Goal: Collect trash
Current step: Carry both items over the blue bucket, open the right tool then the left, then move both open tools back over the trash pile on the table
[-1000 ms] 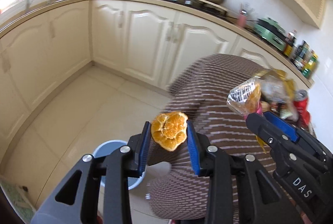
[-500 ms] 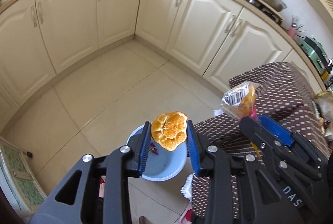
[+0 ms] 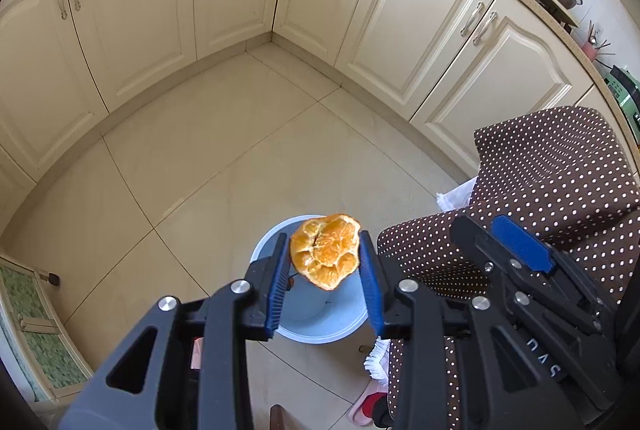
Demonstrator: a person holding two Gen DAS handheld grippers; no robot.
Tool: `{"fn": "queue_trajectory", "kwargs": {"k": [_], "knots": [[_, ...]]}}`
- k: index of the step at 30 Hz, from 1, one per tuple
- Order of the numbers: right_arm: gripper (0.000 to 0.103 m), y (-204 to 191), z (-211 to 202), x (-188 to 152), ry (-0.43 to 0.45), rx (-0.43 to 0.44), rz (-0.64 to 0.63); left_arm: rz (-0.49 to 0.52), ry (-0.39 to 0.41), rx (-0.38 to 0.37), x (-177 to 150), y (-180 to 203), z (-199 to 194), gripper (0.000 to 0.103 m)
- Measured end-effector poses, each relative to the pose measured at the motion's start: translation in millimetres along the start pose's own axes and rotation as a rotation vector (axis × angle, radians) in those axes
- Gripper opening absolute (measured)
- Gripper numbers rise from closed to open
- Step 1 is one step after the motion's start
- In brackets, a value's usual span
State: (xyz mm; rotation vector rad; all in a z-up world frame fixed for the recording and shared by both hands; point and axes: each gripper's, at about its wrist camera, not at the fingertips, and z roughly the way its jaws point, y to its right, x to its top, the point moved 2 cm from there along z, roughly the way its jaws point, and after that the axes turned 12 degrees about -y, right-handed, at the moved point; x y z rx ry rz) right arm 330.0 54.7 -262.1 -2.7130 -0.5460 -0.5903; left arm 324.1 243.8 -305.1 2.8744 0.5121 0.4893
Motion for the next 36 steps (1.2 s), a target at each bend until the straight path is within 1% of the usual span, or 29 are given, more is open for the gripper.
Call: {"fn": "queue_trajectory", "kwargs": {"k": [6, 11, 22, 25, 31, 36], "knots": [[0.053, 10.6, -5.4, -3.2, 0.019, -0.018, 0.022, 0.018, -0.023, -0.001, 1.7, 10.3, 14.2, 0.033], [0.053, 18.9, -13.1, -4.6, 0.035, -0.029, 0.036, 0.036, -0.025, -0.008, 3.4, 21.3, 16.6, 0.033], [0.054, 26.2, -30.3, -4.2, 0.076, -0.035, 0.056, 0.073, 0.008, 0.001, 6.6, 36.2, 4.9, 0.034], [0.054, 26.1, -34.9, -4.6, 0.081, -0.037, 0.054, 0.072, 0.005, -0.004, 6.4, 37.8, 1.2, 0.035], [0.054, 23.0, -45.2, -7.4, 0.099, -0.037, 0.052, 0.064, 0.018, -0.007, 4.2, 39.7, -8.3, 0.042], [0.054, 22.3, -57.4, -9.4, 0.110, -0.037, 0.051, 0.071, 0.032, -0.006, -0.1, 43.9, -19.4, 0.042]]}}
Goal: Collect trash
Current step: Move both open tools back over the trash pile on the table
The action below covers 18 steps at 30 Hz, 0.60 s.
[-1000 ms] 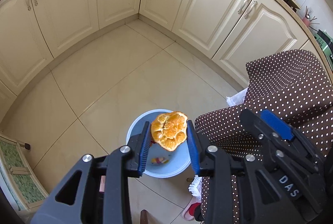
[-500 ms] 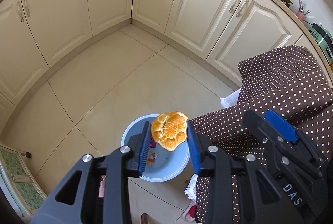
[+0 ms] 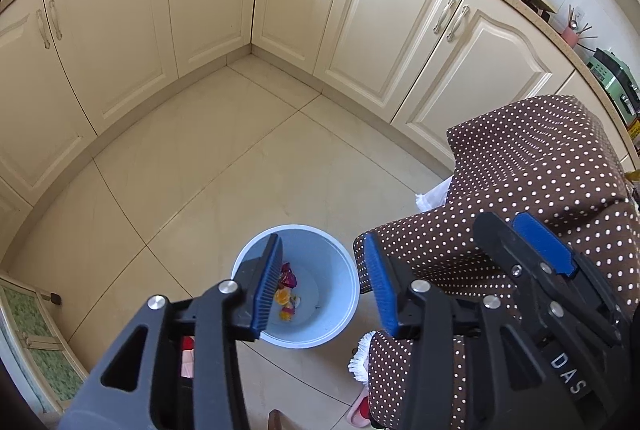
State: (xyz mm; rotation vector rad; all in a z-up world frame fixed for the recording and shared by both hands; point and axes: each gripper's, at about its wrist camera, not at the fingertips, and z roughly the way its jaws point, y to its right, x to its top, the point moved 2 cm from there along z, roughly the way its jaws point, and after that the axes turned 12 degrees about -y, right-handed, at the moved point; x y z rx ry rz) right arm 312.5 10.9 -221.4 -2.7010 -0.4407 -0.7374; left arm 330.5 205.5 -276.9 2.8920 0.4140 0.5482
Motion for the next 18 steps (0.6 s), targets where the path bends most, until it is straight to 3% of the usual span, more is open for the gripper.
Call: {"fn": "queue_trajectory", "kwargs": {"k": [11, 18], "knots": [[0.054, 3.8, -66.8, -1.0, 0.105, -0.009, -0.003, 0.043, 0.097, -0.020, -14.0, 24.7, -61.8, 0.043], [0.056, 38.8, -141.2, -15.6, 0.214, -0.075, 0.043, 0.153, 0.175, -0.077, -32.1, 82.0, -111.5, 0.046]]}}
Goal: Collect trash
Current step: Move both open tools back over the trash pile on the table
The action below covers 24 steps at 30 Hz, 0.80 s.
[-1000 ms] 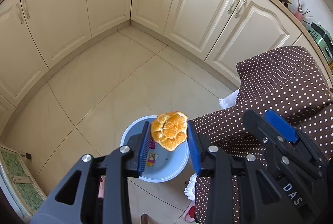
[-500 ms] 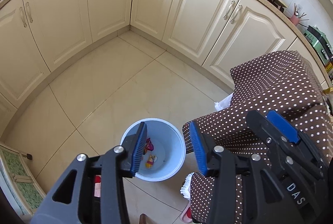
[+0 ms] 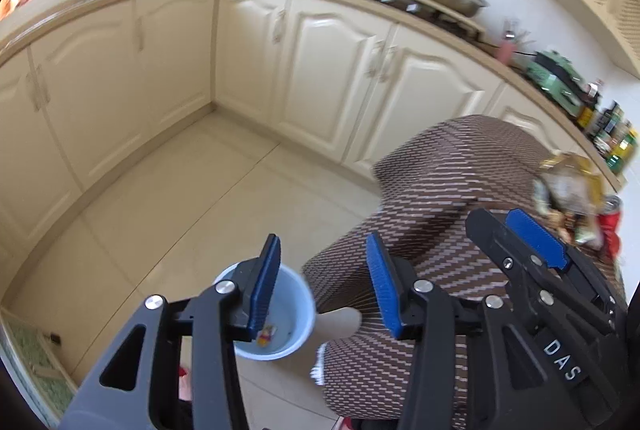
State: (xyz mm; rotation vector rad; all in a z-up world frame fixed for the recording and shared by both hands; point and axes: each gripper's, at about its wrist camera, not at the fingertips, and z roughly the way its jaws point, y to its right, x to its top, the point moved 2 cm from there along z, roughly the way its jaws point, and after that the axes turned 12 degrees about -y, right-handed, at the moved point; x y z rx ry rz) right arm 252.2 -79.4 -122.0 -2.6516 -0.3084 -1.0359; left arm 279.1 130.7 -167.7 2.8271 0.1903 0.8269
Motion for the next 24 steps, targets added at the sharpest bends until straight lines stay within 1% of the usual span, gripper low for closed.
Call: {"fn": "queue_trajectory", "kwargs": {"k": [2, 3, 5, 6, 9, 14, 15, 18, 20, 24], "knots": [[0.057, 20.1, -22.3, -2.5, 0.028, -0.035, 0.026, 0.039, 0.010, -0.025, -1.6, 24.0, -8.1, 0.047], [0.058, 28.2, -31.2, -3.8, 0.039, -0.048, 0.037, 0.068, 0.016, -0.045, -2.2, 42.4, -11.9, 0.048], [0.058, 55.5, -53.7, -7.6, 0.061, -0.093, 0.071, 0.107, 0.017, -0.067, -2.9, 65.5, -15.7, 0.049], [0.059, 64.7, -60.6, -9.2, 0.068, -0.107, 0.084, 0.134, 0.015, -0.084, -3.5, 83.1, -17.2, 0.049], [0.059, 108.3, -88.0, -17.0, 0.094, -0.180, 0.150, 0.207, 0.006, -0.115, -7.6, 126.2, -15.9, 0.050], [0.060, 175.5, -116.6, -30.9, 0.113, -0.269, 0.257, 0.307, -0.018, -0.158, -16.9, 190.4, -9.0, 0.051], [0.060, 189.9, -121.0, -32.8, 0.117, -0.285, 0.282, 0.319, -0.020, -0.166, -17.6, 197.5, -8.1, 0.052], [0.061, 216.7, -130.5, -37.6, 0.130, -0.312, 0.330, 0.336, -0.032, -0.185, -12.8, 224.1, -2.5, 0.053], [0.063, 232.4, -133.6, -36.7, 0.136, -0.329, 0.351, 0.339, -0.038, -0.195, -10.7, 232.9, 0.1, 0.054], [0.063, 251.7, -131.7, -35.0, 0.135, -0.322, 0.377, 0.344, -0.050, -0.206, -0.9, 252.8, 11.0, 0.054]]}}
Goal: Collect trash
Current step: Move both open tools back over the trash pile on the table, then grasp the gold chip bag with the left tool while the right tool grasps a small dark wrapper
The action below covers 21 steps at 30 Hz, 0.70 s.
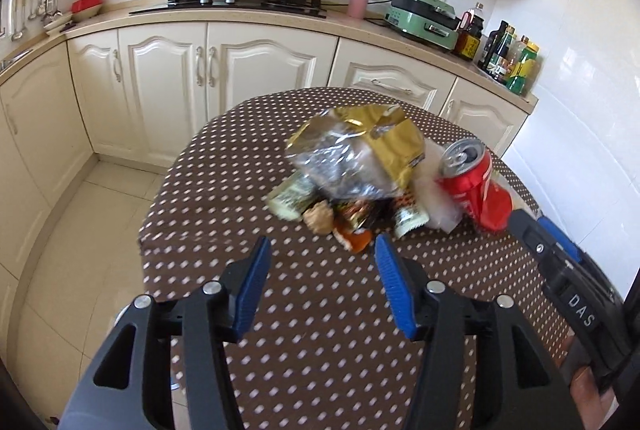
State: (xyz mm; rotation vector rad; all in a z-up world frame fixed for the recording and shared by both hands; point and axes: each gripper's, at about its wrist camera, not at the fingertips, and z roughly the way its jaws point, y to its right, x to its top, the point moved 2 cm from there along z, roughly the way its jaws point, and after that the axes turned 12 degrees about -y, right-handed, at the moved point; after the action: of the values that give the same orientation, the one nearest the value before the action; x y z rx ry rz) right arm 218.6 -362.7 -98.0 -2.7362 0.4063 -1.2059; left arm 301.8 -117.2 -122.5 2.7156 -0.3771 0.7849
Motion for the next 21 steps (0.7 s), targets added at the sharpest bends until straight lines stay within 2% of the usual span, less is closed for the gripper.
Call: {"fn": "queue_trajectory", "kwargs": {"k": [4, 8, 14, 21], "knots": [[0.063, 1.4, 7.5, 2.7, -0.009, 0.012, -0.004, 0.032, -0.024, 0.015, 7.1, 8.4, 18.3, 0.054], [0.063, -0.6, 17.3, 3.5, -0.023, 0.026, -0.006, 0.068, -0.010, 0.008, 17.1, 20.2, 26.8, 0.054], [0.063, 7.2, 18.2, 10.0, 0.002, 0.025, 0.011, 0.138, -0.008, 0.012, 38.3, 44.8, 41.7, 0.054], [0.064, 14.4, 24.9, 16.7, -0.003, 0.036, 0.023, 0.122, -0.018, 0.057, 63.1, 56.2, 68.8, 0.053]]}}
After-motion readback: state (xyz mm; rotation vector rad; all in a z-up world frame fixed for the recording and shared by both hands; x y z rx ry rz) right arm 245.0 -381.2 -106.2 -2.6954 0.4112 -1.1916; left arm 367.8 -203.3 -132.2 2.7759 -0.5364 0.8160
